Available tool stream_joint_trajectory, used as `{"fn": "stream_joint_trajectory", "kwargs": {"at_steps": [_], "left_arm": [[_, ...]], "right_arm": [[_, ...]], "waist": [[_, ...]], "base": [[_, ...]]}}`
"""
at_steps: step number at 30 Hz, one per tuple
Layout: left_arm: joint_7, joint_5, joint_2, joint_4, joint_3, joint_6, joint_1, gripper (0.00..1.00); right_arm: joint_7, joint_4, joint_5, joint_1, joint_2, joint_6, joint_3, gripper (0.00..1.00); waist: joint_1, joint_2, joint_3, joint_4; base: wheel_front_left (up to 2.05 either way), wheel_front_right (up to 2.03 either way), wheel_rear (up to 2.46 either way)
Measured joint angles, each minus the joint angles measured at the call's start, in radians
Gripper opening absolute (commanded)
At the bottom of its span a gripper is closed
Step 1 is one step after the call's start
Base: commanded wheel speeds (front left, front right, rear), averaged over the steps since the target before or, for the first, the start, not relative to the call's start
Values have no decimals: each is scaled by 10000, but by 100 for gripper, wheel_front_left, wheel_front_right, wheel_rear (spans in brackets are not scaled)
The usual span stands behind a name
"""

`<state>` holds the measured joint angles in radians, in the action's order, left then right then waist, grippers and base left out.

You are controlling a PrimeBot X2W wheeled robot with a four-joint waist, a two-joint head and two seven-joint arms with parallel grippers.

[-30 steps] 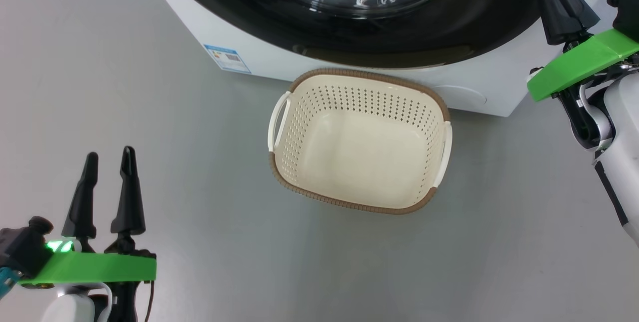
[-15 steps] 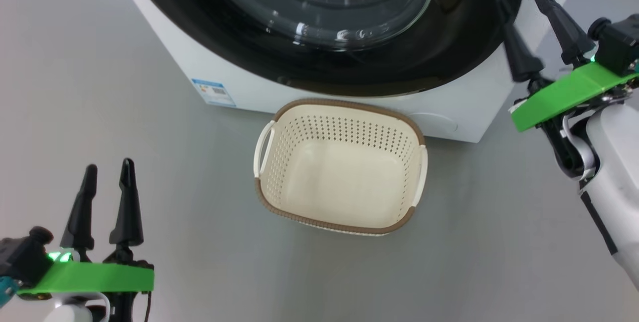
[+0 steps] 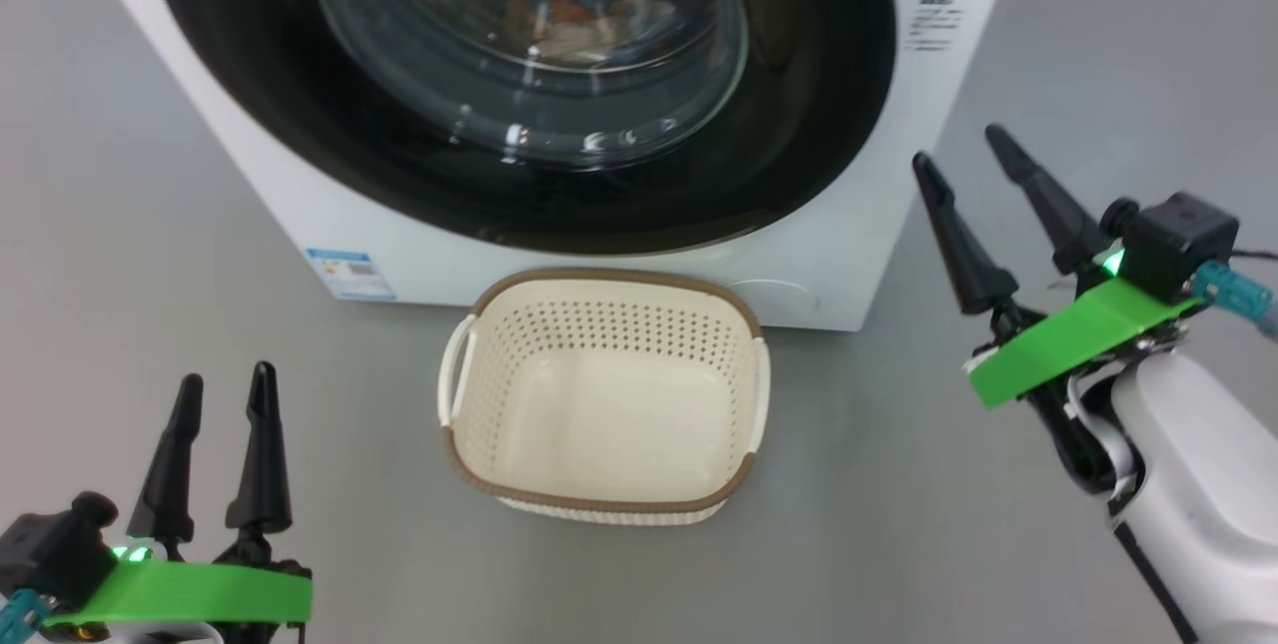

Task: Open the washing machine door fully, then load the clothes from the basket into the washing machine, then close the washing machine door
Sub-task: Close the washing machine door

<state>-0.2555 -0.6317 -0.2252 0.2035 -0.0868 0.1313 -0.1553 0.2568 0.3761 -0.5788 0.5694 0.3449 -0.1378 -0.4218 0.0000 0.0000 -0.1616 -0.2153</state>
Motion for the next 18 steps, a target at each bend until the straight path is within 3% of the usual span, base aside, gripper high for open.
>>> {"fn": "stream_joint_trajectory", "kwargs": {"at_steps": [18], "left_arm": [[0,178,190,-46,119,0,616,100]], "right_arm": [[-2,-1009,50,-1979,-614,0,192,100]], "waist": [[0,0,879,1828]], "base": [[0,0,0]]}}
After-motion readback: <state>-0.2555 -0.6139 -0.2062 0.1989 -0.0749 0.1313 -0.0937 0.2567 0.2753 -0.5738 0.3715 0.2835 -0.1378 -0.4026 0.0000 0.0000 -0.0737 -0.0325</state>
